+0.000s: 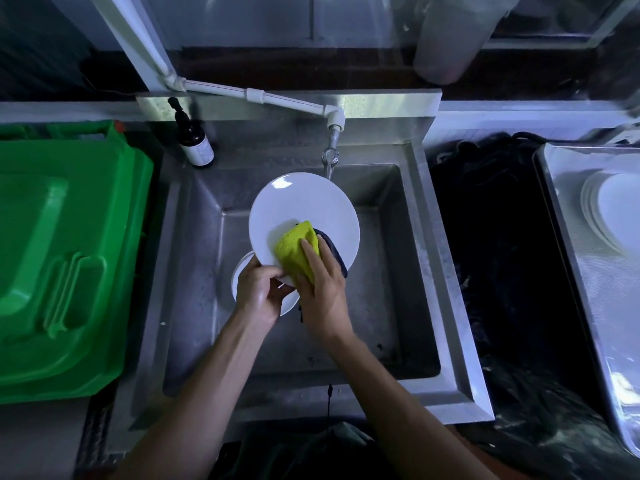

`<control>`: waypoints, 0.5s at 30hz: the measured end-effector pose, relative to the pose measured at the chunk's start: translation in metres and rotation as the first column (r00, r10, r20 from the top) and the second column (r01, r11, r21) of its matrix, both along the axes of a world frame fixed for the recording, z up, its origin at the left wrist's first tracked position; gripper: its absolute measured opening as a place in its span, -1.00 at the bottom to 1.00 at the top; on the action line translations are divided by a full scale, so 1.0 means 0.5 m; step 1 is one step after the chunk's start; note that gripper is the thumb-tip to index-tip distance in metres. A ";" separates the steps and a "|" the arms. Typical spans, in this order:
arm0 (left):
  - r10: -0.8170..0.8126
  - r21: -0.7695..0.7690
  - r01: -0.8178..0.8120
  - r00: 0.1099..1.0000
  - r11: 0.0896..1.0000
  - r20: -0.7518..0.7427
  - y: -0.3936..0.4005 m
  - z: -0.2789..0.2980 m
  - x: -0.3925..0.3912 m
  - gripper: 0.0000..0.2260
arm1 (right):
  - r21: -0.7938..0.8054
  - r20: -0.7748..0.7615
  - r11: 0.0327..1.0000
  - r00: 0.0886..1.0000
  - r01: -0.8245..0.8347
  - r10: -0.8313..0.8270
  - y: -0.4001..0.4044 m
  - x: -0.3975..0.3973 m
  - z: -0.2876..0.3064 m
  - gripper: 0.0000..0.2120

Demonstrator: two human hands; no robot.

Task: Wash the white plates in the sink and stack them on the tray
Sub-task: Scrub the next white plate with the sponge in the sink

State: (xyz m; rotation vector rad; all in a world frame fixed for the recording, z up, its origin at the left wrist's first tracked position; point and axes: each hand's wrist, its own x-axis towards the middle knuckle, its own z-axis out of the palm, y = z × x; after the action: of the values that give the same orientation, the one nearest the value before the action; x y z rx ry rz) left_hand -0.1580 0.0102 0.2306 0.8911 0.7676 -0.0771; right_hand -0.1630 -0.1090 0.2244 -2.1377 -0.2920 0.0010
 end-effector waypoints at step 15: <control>-0.083 0.092 0.082 0.996 0.992 0.015 0.024 0.002 -0.015 -0.64 | -0.062 0.032 0.983 0.985 0.172 -0.170 -0.093 0.057 -0.026 -0.53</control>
State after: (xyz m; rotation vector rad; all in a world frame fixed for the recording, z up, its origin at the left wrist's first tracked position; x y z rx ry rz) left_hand -0.1656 0.0220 0.2316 1.0097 0.7209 -0.1069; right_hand -0.1343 -0.1555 0.2111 -2.2219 -0.1243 -0.1187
